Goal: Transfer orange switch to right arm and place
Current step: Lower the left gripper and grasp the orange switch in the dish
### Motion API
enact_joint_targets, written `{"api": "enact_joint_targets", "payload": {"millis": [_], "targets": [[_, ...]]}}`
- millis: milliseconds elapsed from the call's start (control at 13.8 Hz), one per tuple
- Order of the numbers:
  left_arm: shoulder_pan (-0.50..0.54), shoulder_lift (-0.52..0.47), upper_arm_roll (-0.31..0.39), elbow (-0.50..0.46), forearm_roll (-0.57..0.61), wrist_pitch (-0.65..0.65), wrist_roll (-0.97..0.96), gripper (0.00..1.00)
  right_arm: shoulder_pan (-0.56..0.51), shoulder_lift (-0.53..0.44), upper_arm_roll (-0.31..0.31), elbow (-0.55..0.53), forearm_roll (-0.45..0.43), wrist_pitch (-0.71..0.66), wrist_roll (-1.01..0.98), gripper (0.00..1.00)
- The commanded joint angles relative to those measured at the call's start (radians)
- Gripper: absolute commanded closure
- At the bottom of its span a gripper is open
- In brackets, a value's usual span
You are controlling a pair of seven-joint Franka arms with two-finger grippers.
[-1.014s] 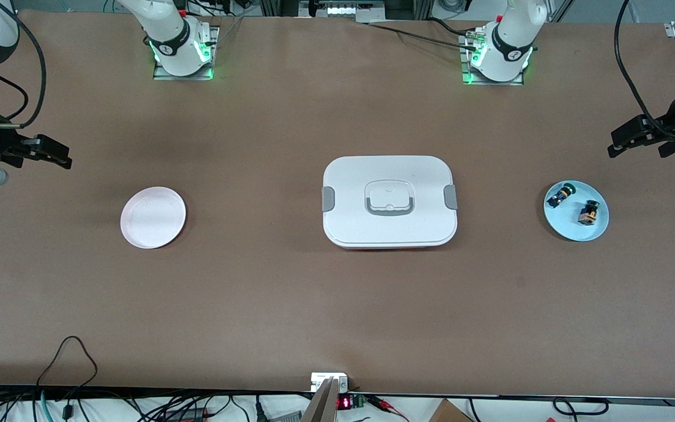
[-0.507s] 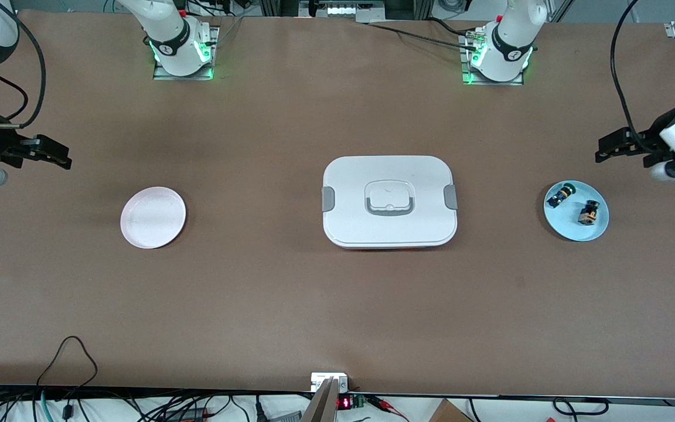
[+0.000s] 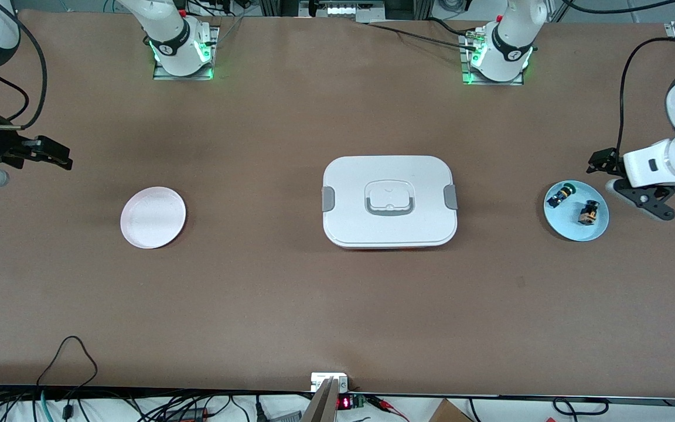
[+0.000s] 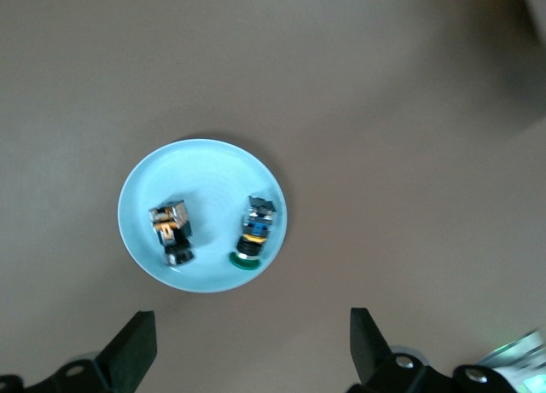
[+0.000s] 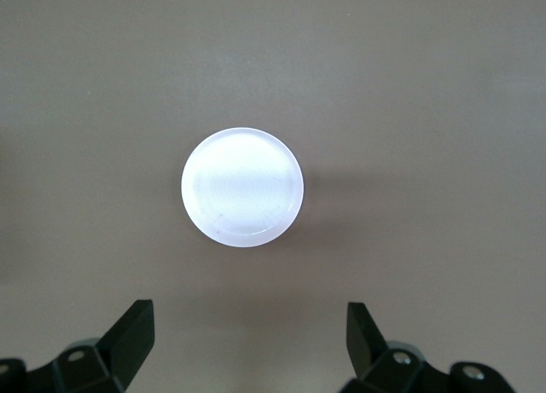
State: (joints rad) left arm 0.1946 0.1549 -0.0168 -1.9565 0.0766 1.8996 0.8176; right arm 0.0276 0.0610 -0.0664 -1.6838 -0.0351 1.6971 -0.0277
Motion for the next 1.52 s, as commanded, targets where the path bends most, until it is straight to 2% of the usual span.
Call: {"api": "enact_joint_targets", "payload": {"millis": [0, 217, 579, 869, 1448], "targets": [[0.063, 0.032, -0.005, -0.088, 0.023, 0.122, 0.283, 0.0, -0.005, 0.003, 0.005, 0.009, 0.009, -0.002, -0.017, 0.0], [0.098, 0.103, -0.006, -0.099, 0.02, 0.255, 0.703, 0.0, 0.0, 0.019, 0.005, 0.009, 0.011, 0.003, -0.015, 0.0], [0.146, 0.208, -0.008, -0.099, 0.009, 0.419, 1.228, 0.0, 0.017, 0.022, 0.005, 0.009, 0.015, -0.005, -0.006, 0.0], [0.18, 0.244, -0.009, -0.099, 0.005, 0.473, 1.371, 0.0, 0.032, 0.022, 0.005, 0.015, 0.017, -0.008, -0.006, 0.0], [0.193, 0.295, -0.011, -0.099, -0.047, 0.512, 1.414, 0.0, 0.06, 0.017, 0.005, 0.016, 0.024, -0.065, -0.009, 0.0]]}}
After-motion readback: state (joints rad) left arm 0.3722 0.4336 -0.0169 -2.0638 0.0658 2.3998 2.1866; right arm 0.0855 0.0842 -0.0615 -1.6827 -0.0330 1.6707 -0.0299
